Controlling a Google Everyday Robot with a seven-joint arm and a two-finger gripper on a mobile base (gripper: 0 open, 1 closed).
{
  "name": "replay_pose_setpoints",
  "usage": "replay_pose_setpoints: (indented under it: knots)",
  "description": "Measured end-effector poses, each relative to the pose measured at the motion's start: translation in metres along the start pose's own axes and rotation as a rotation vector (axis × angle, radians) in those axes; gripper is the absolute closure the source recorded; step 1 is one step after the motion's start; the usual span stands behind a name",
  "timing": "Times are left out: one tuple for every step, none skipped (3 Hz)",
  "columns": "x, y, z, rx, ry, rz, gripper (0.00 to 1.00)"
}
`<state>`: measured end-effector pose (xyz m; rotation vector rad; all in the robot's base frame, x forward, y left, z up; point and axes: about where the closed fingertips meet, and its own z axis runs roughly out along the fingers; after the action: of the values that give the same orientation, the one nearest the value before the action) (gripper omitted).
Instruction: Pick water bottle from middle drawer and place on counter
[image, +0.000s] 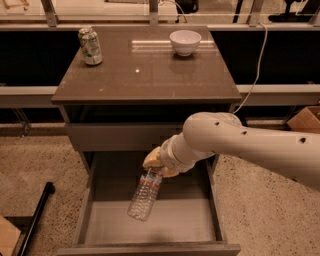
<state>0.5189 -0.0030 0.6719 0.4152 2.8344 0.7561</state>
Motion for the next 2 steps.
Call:
replay_pose_setpoints:
  knots:
    - [-0.028,0.013,-0.05,0.026,-0.035,-0.063,1.0]
    - [-0.076,0.034,-0.117,0.07,-0.057,-0.12,1.0]
